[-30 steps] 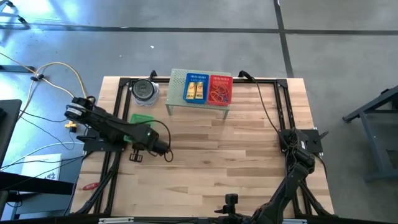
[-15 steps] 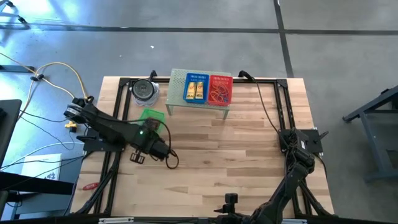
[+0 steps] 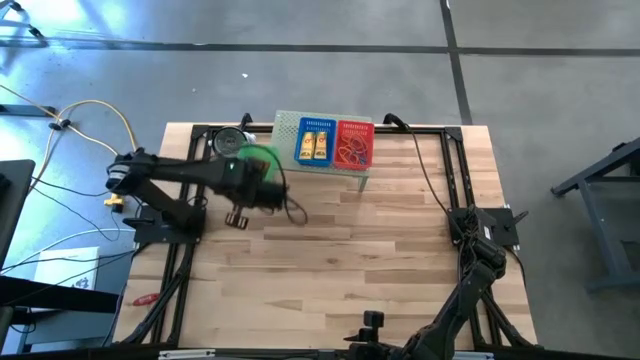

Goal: Pick & Place Office Desk Supplies
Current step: Put the green bin on the shelf

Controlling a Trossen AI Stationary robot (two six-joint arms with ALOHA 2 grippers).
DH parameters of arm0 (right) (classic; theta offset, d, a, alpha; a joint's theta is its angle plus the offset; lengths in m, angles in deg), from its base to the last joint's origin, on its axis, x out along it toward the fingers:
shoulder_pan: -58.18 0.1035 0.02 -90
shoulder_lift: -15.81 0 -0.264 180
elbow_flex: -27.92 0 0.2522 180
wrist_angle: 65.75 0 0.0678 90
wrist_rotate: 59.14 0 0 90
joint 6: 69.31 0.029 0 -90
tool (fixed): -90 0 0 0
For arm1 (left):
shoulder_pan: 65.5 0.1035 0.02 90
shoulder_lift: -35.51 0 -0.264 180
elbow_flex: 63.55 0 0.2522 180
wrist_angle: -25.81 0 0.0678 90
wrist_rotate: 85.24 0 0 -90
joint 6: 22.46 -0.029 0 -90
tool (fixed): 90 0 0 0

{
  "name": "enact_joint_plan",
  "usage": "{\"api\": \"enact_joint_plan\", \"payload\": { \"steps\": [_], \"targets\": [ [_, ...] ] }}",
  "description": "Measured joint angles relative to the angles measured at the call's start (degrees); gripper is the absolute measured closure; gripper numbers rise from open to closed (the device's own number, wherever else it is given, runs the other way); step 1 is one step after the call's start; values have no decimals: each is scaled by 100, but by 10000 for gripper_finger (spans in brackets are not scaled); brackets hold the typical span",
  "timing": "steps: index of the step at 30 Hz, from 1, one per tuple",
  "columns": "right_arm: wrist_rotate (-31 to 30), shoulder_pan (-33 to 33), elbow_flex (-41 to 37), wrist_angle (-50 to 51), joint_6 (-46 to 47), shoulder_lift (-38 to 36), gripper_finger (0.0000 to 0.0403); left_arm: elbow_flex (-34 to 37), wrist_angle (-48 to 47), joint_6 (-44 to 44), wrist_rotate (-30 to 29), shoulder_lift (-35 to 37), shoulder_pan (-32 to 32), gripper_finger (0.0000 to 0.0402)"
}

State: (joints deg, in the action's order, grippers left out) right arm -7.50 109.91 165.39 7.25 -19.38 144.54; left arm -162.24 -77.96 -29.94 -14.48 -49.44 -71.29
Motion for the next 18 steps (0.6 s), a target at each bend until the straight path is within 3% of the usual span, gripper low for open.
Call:
{"api": "enact_joint_plan", "payload": {
  "steps": [9, 18],
  "targets": [
    [-16, -15, 0, -168, 120, 0, 254, -52, 387, -1102, -2, -2, 1162, 401],
    [-25, -15, -1, -168, 527, 0, 254, -54, 1141, -1873, -4, -144, 1595, 401]
  ]
}}
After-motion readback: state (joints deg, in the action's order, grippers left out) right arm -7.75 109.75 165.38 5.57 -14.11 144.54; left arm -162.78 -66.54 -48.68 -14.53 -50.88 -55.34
